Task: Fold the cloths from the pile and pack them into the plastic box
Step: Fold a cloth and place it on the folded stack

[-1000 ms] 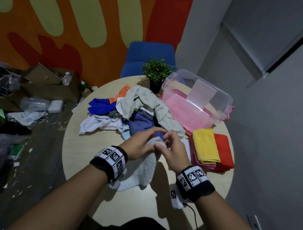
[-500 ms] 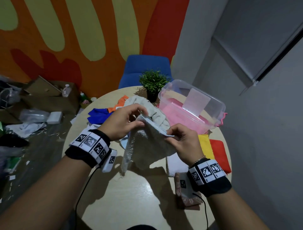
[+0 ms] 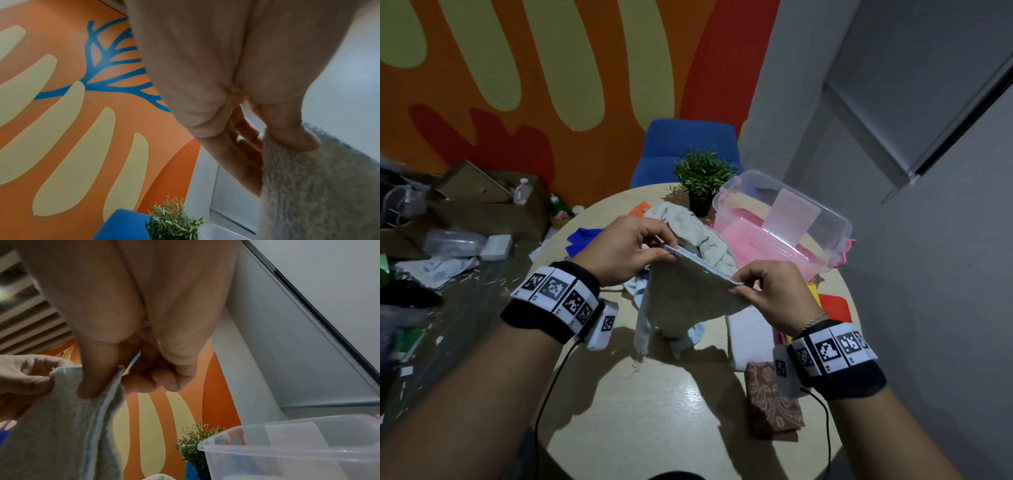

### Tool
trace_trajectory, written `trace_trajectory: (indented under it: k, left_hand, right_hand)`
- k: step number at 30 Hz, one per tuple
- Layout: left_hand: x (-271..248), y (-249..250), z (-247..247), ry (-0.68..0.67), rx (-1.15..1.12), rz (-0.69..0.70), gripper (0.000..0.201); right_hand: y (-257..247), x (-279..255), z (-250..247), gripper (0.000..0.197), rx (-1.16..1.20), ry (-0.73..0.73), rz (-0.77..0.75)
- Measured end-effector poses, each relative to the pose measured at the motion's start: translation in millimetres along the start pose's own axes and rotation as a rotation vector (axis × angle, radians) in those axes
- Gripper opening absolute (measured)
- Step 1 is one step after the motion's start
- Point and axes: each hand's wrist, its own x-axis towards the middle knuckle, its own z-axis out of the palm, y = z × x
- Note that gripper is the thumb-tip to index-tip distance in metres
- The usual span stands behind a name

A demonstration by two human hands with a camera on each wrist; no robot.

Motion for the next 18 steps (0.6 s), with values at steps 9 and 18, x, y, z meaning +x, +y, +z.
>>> trace_trajectory:
  k: [9,18]
  left_hand:
    - [1,8,-5,0.113,-0.004,0.005,0.019]
    - [27,5,5,0.224,0.056,-0.023,0.019]
  right_hand:
    - [-4,5,-15,0.024,0.042,0.188,0.025]
    - [-4,35,-11,0.010,0.096,0.264,0.067]
